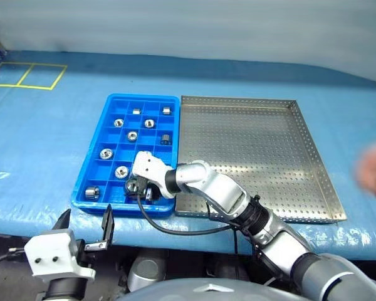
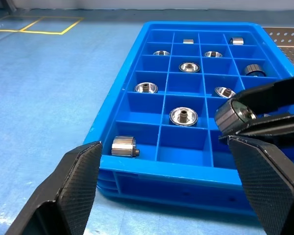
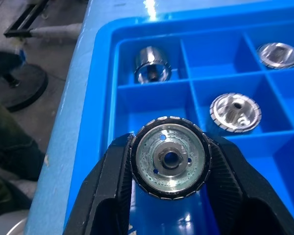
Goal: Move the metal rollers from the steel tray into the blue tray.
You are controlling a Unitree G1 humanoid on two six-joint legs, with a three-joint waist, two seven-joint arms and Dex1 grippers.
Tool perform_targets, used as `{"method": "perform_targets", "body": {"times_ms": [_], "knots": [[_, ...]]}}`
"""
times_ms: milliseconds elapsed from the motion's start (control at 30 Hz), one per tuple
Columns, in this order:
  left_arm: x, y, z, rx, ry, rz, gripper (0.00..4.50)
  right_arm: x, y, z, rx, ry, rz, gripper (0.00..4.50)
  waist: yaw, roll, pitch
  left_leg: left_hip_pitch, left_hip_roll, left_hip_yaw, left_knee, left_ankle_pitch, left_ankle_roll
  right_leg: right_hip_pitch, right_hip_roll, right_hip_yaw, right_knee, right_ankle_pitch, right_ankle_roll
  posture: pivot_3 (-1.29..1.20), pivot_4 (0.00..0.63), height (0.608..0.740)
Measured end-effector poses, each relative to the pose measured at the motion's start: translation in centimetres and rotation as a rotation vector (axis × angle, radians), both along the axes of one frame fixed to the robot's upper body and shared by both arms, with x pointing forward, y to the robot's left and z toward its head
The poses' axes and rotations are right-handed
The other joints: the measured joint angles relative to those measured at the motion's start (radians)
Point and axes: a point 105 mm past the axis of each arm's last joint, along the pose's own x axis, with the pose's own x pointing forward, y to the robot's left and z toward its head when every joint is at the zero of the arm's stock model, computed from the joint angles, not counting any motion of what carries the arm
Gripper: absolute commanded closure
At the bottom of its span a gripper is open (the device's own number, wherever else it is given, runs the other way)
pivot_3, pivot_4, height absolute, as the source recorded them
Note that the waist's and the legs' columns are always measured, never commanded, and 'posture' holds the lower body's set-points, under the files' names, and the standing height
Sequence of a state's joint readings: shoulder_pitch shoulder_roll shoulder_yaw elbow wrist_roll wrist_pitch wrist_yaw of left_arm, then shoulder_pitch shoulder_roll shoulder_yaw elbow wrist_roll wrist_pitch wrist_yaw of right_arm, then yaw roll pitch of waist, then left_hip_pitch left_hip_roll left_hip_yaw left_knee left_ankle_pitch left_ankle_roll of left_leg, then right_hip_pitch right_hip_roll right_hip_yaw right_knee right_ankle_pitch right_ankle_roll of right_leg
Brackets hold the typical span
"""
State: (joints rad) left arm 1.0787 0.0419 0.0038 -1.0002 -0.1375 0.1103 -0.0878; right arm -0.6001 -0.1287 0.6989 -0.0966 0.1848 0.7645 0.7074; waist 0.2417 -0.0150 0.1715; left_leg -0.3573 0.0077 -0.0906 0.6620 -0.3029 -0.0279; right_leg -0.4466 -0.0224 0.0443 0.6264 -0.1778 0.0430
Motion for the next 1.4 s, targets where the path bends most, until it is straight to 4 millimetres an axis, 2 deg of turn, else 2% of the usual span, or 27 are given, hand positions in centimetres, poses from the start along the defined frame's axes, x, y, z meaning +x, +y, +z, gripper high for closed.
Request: {"method": "perform_targets", "body": {"times_ms": [367,600,667,1400], "knots": [[1.0,-0.4,0.3,0.003,-0.033,-0.045,0.0,0.0,-0.8,0.1,-0.025,0.006,-0.017,2.79,0.028,0.001,0.0,-0.001,0.0,0.0,-0.001,-0.001,0.0,-0.001,0.0,0.0,-0.001,-0.001,0.0,0.53,0.15,0.74],[1.3,-0.5,0.3,0.011,-0.035,-0.065,0.0,0.6,-1.5,0.2,-0.024,0.017,-0.054,0.45,0.031,0.001,0.0,-0.001,0.0,0.0,-0.001,-0.001,0.0,0.0,0.0,0.0,-0.001,-0.001,0.001,0.52,0.15,0.74],[1.4,-0.6,0.3,0.011,-0.038,-0.07,0.0,0.7,-1.7,0.2,-0.025,0.017,-0.064,0.06,0.03,0.001,0.0,0.0,0.0,0.0,-0.001,-0.001,0.0,0.0,0.0,0.0,-0.001,-0.002,0.001,0.52,0.15,0.74],[1.9,-0.6,0.3,0.005,-0.044,-0.101,0.0,0.5,-1.8,0.3,-0.026,0.014,-0.065,0.06,0.031,0.001,0.0,0.0,0.0,0.001,-0.001,-0.003,0.0,0.0,0.0,0.0,-0.001,-0.004,0.002,0.49,0.15,0.74]]}}
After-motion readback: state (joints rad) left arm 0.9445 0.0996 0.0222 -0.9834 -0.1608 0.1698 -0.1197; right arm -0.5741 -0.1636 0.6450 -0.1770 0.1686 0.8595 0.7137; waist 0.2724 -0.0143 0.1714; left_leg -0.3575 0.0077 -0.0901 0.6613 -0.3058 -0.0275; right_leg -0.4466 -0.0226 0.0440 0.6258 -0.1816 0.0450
